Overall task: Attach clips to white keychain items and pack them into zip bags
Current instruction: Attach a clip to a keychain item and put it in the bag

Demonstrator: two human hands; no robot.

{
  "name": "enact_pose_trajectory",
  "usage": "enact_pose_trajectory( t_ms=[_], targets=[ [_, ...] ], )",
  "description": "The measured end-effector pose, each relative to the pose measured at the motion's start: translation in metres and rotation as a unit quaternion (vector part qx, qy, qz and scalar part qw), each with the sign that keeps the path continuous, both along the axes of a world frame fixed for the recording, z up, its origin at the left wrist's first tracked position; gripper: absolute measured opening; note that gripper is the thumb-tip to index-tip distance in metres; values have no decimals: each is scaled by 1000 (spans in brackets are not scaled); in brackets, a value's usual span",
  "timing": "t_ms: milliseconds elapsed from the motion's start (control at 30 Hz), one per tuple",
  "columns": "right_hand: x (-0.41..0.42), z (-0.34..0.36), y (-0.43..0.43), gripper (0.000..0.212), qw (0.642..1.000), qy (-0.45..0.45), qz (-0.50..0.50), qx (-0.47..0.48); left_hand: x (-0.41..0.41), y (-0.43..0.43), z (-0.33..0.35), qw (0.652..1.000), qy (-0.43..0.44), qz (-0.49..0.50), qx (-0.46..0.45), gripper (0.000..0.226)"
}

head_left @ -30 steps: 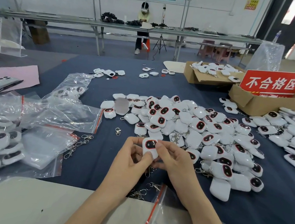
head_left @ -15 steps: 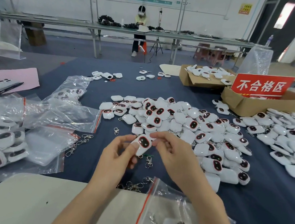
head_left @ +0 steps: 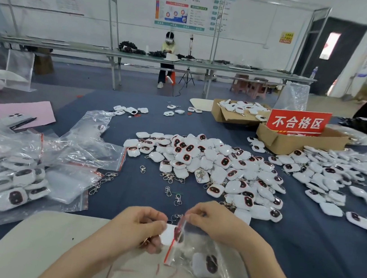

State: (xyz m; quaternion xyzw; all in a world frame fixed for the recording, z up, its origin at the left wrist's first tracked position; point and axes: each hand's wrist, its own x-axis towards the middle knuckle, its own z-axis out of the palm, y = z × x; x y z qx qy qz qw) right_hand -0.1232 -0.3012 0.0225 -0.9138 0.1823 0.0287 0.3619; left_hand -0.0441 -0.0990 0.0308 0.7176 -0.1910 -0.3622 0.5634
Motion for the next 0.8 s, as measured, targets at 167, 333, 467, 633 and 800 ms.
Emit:
enact_pose_trajectory(
  t_ms=[167, 333, 467, 633, 800],
  targets=[
    [-1, 4, 2, 10, 999, -26, 4, 42, -9, -16, 5, 999, 45, -29, 8, 11],
    [0, 6, 5, 11, 998, -40, 7, 57, -12, -23, 9, 995, 88, -51, 21, 34],
    [4, 6, 4, 8, 994, -63, 37, 87, -5, -18, 10, 995, -59, -57, 60, 37],
    [17, 0, -7, 13, 991, -103, -26, 80, 20, -13, 12, 973, -219, -4, 76, 50],
    [35, -9, -17, 26, 958, -135, -200, -153, 44, -29, -12, 966, -234, 99, 41, 43]
  ],
)
